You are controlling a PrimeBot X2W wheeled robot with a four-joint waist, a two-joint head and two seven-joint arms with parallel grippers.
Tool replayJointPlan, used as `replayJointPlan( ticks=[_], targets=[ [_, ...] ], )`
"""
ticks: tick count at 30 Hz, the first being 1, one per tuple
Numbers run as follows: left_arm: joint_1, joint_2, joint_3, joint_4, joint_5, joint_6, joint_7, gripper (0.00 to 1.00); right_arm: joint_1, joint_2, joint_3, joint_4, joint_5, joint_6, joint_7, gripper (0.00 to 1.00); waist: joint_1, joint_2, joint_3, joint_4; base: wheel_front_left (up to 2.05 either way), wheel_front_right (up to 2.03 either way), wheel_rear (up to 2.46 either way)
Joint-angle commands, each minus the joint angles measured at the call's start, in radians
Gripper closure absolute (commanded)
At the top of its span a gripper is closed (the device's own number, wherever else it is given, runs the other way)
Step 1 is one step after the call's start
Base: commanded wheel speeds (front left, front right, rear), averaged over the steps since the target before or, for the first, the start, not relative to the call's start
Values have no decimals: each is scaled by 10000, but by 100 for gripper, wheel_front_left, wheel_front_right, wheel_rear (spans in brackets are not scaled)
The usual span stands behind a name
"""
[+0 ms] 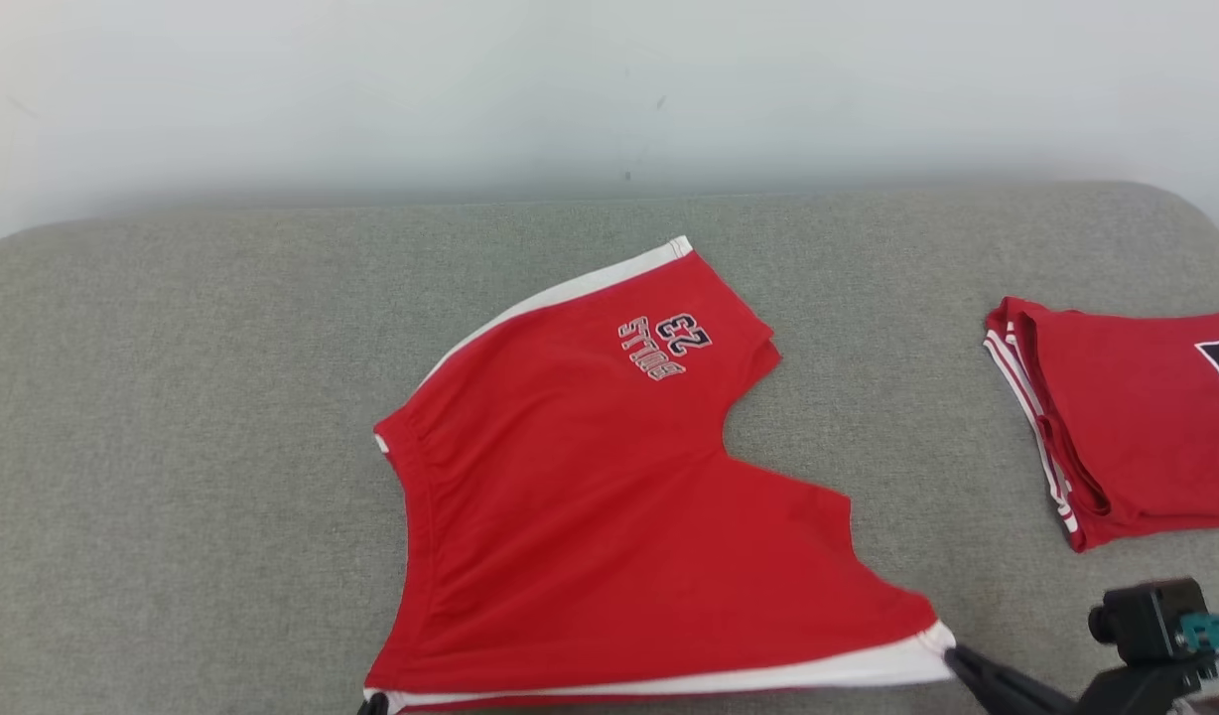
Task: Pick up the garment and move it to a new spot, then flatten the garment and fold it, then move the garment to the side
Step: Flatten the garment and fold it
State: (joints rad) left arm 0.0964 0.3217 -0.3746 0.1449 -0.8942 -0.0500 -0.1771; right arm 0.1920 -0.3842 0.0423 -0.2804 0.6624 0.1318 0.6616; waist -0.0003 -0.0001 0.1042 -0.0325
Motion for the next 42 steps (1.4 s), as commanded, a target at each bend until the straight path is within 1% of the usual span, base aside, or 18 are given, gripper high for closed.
replayJointPlan(
  ticks=[1,3,6,9,10,12,15,19,25,29,34,35,40,42],
  targets=[
    [144,165,14,-101,194,121,29,100,182,76,-134,-128,57,-19,167,100,3,1,26,13,0,0,0],
    [347,277,-119,-408,325,330,226,100,628,343,-219,-485,385,-19,790,100,3,1,67,43,0,0,0],
    [678,703,-397,-887,694,624,735,100,1222,550,-506,-1010,744,-19,1701,100,3,1,135,71,0,0,0],
    [903,1083,-521,-1479,846,856,1148,100,1370,610,-945,-1594,650,-19,2119,100,3,1,218,69,0,0,0],
    [955,1120,-468,-1699,848,871,1114,100,1270,553,-1074,-1721,569,-19,2104,100,3,1,250,72,0,0,0],
    [897,1098,-381,-2089,694,759,993,100,867,370,-1123,-1922,435,-19,1981,100,3,1,291,105,0,0,0],
    [451,927,-339,-2403,564,602,1000,100,-31,-12,-708,-1824,557,-19,1785,100,3,1,306,143,0,0,0],
    [-350,531,-326,-2400,359,565,1089,100,-1770,-768,-26,-1043,467,-19,1209,100,3,1,362,247,0,0,0],
    [-1985,-146,-411,-1660,358,809,1389,100,-4327,-1461,1230,1151,659,-19,45,100,3,1,629,655,0,0,0],
    [-3038,-584,-605,-1095,428,1010,1785,100,-5781,-1711,1921,2600,681,-19,-611,100,3,1,859,1045,0,0,0],
    [-4161,-1053,-690,-400,670,1307,1878,100,-7346,-2015,2747,4068,513,-19,-1319,100,3,1,1139,1473,0,0,0],
    [-4161,-1053,-690,-400,670,1307,1878,100,-7346,-2015,2747,4068,513,-19,-1319,100,3,1,1139,1473,0,0,0],
    [-5044,-1448,-682,391,769,1462,1776,100,-8723,-2050,3541,5273,438,-19,-1832,100,3,1,1517,1770,0,0,0],
    [-5344,-1581,-705,657,782,1413,1734,100,-9208,-2035,3822,5698,366,-19,-2055,100,3,1,1709,1862,0,0,0]
  ],
)
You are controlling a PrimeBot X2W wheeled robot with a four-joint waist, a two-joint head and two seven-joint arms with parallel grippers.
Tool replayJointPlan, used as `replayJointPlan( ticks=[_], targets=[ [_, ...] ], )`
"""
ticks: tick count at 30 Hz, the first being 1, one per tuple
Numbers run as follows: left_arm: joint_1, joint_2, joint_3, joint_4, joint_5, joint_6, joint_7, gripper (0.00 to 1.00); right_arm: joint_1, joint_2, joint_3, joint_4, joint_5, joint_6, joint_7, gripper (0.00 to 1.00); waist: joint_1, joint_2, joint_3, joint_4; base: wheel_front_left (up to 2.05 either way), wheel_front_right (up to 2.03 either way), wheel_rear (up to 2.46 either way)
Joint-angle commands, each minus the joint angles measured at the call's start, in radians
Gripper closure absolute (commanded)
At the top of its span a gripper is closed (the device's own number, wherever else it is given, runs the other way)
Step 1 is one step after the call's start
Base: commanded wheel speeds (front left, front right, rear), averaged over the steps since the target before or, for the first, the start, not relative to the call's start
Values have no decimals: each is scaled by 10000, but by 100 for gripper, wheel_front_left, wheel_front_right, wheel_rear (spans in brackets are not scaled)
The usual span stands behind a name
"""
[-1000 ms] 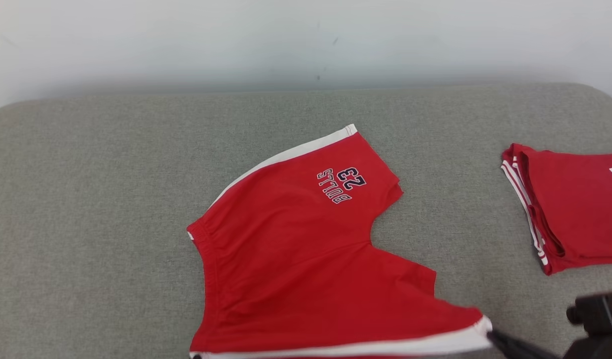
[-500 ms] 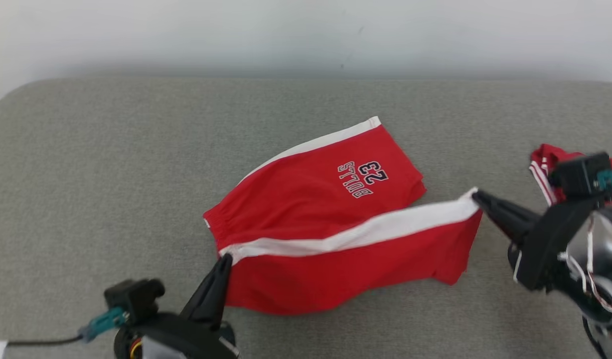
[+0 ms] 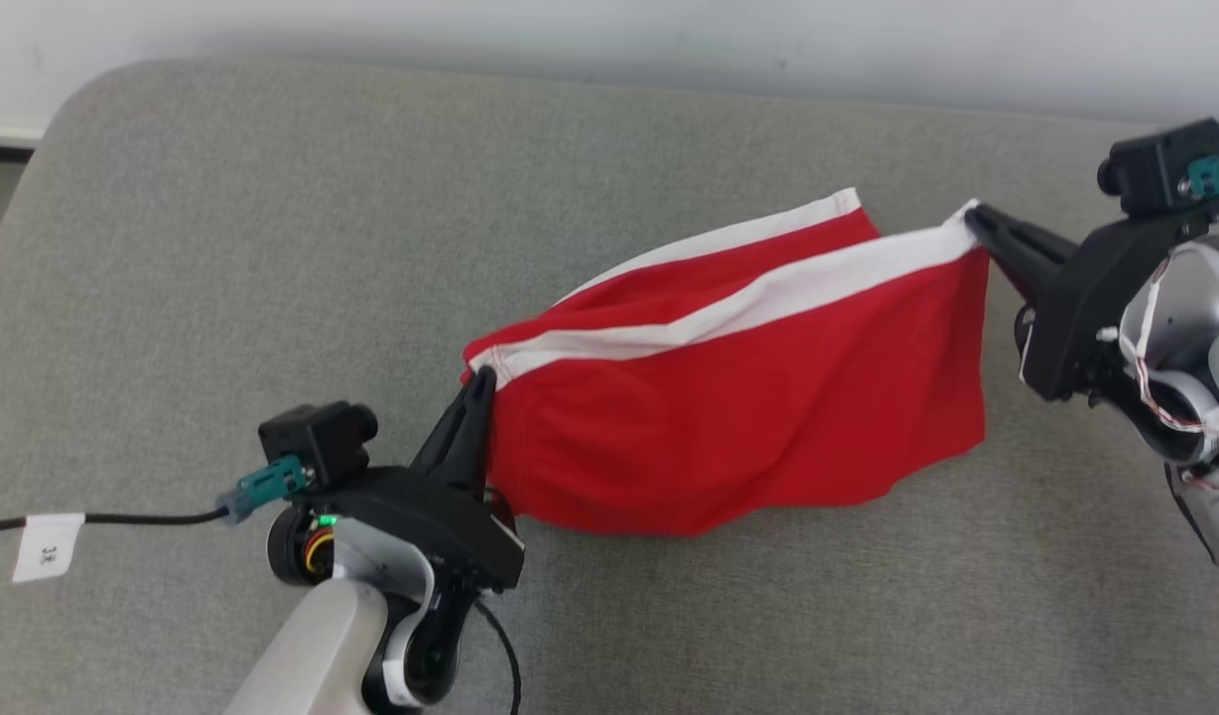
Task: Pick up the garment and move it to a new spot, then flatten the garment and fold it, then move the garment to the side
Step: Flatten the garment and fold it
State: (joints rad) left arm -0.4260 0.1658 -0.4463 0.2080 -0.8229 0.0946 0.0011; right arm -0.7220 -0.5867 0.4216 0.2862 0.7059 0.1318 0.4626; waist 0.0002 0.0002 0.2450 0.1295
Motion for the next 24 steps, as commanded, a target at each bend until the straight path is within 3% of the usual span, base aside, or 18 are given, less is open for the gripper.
replayJointPlan(
  ticks=[1,13,24],
  targets=[
    [-258,-93,19,136,53,-43,-96,100,-287,7,152,237,-71,-19,-166,100,-2,-2,404,286,0,0,0],
    [-1484,-567,207,1201,62,193,-508,100,-2658,210,1625,2582,-834,-19,-1345,100,-2,-2,1184,644,0,0,0],
    [-2128,-789,72,2005,12,180,-528,100,-3880,634,2549,4368,-1397,-19,-2312,100,-2,-2,1374,832,0,0,0]
  ],
)
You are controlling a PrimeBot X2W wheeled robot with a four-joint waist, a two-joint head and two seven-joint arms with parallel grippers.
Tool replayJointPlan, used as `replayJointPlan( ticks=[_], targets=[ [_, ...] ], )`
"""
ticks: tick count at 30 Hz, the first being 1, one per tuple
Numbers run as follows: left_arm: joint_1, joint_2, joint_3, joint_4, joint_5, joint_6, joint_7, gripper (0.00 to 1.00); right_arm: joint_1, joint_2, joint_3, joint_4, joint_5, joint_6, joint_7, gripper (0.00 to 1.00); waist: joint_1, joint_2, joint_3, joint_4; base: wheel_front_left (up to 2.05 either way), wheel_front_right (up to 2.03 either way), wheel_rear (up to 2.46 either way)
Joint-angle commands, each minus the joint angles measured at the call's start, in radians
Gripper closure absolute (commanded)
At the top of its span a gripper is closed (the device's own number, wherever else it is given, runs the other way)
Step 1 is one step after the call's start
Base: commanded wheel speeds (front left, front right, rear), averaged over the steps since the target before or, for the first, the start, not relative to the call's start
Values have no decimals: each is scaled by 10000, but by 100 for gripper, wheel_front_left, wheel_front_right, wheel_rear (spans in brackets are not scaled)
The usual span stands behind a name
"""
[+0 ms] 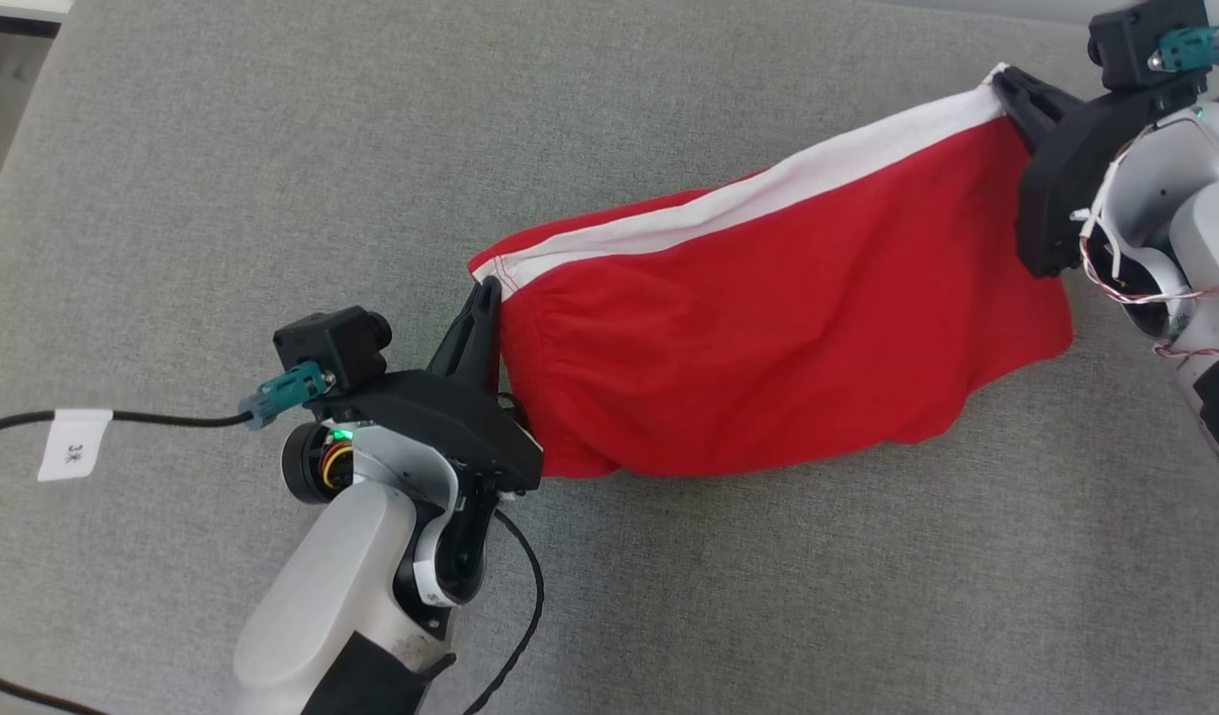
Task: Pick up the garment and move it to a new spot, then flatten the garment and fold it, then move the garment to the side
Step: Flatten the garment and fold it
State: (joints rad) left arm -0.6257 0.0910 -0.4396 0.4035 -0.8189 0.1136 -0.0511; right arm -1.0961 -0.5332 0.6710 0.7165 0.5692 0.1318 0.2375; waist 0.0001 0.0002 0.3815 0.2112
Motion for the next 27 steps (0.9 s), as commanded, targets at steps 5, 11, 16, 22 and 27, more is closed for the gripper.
replayJointPlan(
  ticks=[5,11,16,22,27],
  targets=[
    [-413,-131,-117,377,-28,-4,-110,100,-608,276,398,732,-319,-19,-566,100,-1,-2,23,91,0,0,0],
    [-852,-261,-249,846,-114,26,-225,100,-1054,568,906,1595,-94,-19,-828,100,-1,-2,211,237,0,0,0],
    [-1007,-297,-268,1053,-147,16,-320,0,-1210,670,972,1937,123,-19,-1025,0,-1,-2,240,261,0,0,0],
    [-944,-169,-293,1315,-2,-95,-757,0,-1259,801,1060,2173,651,-19,-1211,0,-1,-2,-37,157,0,0,0],
    [-397,551,-636,1076,762,-330,-1477,0,-982,731,1103,2286,1401,-19,-389,0,-1,-2,-584,18,0,0,0]
  ],
)
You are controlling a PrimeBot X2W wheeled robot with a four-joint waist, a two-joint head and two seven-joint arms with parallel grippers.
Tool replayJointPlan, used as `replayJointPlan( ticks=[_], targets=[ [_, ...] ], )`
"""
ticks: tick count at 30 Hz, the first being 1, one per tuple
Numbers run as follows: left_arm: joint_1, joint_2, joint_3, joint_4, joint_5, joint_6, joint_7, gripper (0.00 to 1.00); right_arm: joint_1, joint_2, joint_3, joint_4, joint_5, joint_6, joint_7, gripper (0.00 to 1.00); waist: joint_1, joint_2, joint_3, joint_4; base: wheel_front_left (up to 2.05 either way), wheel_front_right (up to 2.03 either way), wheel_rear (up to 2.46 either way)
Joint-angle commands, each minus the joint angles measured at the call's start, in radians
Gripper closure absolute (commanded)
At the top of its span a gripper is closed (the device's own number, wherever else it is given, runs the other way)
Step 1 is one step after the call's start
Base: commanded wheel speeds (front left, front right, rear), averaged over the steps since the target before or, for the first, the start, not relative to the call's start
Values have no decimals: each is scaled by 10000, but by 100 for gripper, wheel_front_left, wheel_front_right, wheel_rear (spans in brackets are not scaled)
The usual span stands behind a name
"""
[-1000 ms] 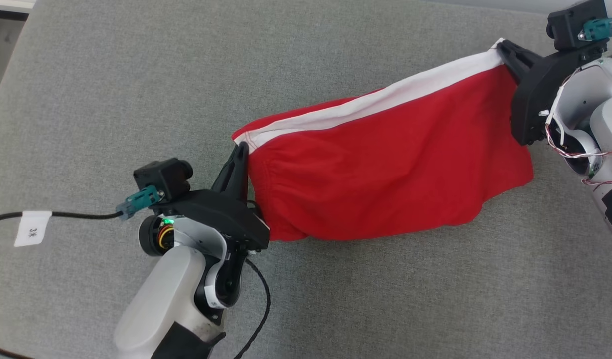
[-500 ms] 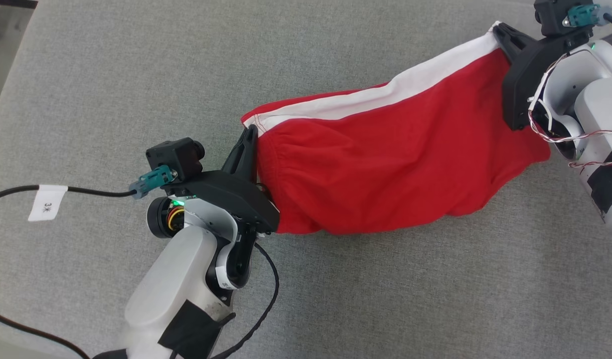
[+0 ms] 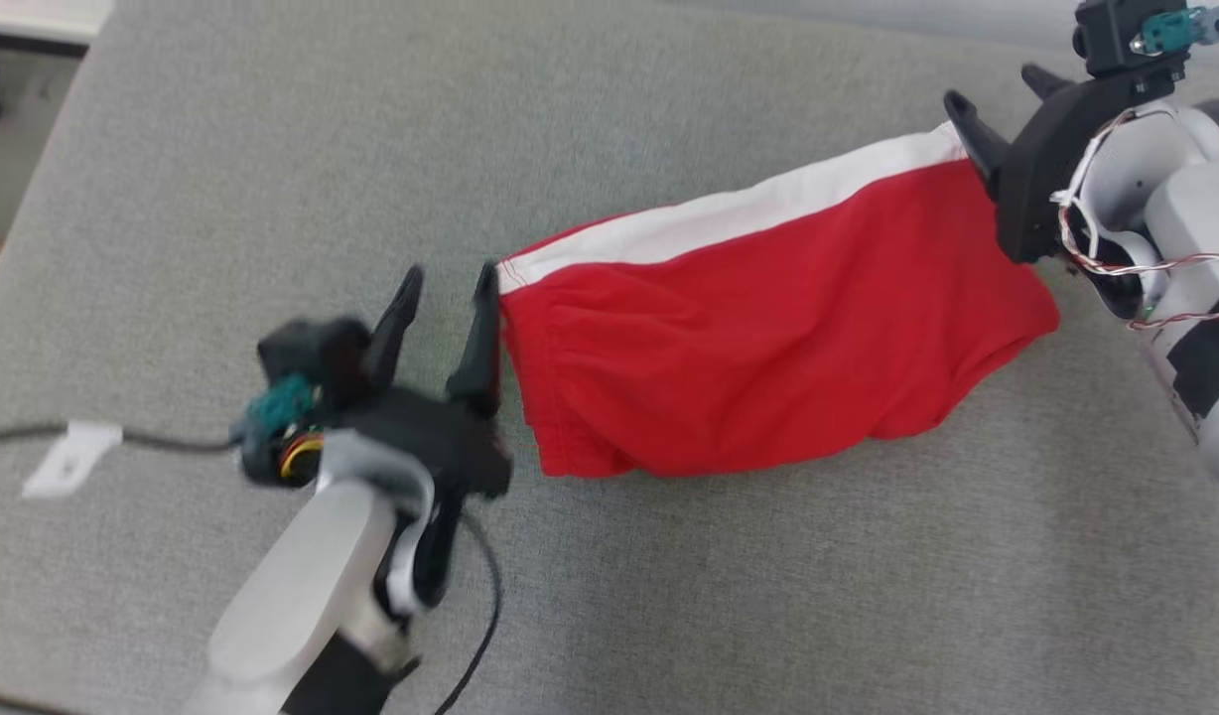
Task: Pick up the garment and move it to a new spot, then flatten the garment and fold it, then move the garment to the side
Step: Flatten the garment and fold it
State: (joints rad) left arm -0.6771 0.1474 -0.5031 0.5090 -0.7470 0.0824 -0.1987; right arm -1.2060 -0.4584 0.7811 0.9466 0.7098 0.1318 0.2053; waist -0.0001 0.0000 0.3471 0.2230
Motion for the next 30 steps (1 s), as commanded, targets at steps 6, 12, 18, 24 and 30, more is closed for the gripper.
replayJointPlan(
  ticks=[6,12,18,24,30],
  targets=[
    [1343,879,-248,-1023,859,-81,-536,0,693,-29,-451,402,1117,-18,1277,0,1,0,-879,-235,0,0,0],
    [2910,1687,-320,-2048,1484,-55,-561,0,1213,-5,-779,963,1611,-19,2106,0,1,0,-1074,-125,0,0,0],
    [3790,2278,-172,-2792,1311,347,-121,0,1424,-28,-1012,1501,1545,-19,2115,0,1,0,-958,237,0,0,0],
    [4399,2611,45,-3613,1140,643,-43,0,1342,97,-1215,2197,1407,-19,2134,0,1,0,-795,624,0,0,0],
    [4730,2519,20,-3941,1025,729,-117,0,1230,390,-1290,2866,1283,-19,2444,0,1,0,-728,840,0,0,0]
  ],
)
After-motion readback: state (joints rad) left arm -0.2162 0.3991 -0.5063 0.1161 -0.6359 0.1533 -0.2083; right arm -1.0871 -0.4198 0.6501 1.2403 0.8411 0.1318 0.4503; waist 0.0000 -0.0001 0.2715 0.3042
